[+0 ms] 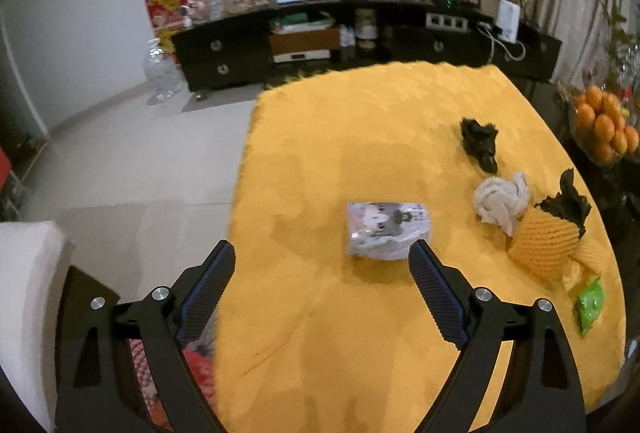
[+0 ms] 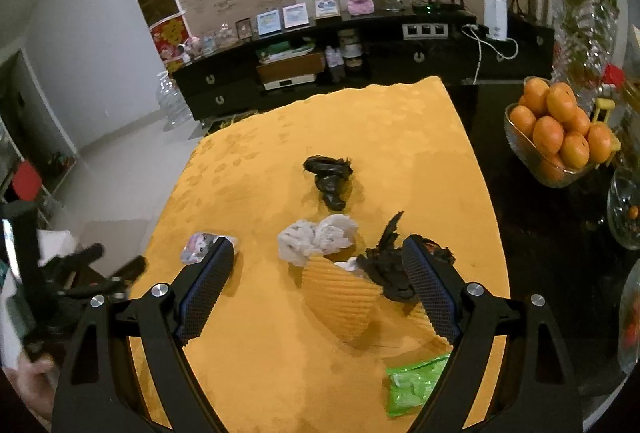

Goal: Collect trash
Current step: 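Move both tools back over the table toward the remaining trash, then grasp the Watsons cat-print packet with the left tool while the right tool grasps the white mesh cloth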

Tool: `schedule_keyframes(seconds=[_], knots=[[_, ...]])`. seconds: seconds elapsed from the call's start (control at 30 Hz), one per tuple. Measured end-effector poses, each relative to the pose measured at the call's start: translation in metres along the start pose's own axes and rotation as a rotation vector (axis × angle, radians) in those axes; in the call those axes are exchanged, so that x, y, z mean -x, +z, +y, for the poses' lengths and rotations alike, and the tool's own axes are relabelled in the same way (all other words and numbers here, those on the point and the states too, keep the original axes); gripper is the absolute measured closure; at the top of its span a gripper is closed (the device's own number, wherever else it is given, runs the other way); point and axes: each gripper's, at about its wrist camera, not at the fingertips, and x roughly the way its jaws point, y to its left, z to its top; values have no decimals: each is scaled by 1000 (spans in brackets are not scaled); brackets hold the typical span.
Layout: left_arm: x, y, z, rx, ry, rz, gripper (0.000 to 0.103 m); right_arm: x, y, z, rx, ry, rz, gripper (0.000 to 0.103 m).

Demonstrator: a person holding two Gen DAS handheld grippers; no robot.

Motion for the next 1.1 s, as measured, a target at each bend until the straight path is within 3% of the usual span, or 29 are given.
schedule_keyframes(seconds=[0.2, 0.57, 0.67, 0.7, 0.73, 1.1], knots=[[-38, 8, -27, -27, -69, 54, 18, -4, 1, -9, -41, 3, 16, 20], [-95, 7, -42, -41, -74, 135, 18, -16, -2, -11, -45, -6, 47, 20], [-100, 6, -43, -35, -76, 131, 22, -17, -2, -12, -45, -9, 49, 20], [-100, 6, -43, -33, -77, 132, 32, -17, -2, -12, -46, -7, 49, 20], [-101, 6, -43, -29, -78, 134, 33, -18, -2, -12, -46, -8, 50, 20], [-70, 12, -23, 28, -93, 78, 39, -43, 3, -11, -17, -36, 58, 20]])
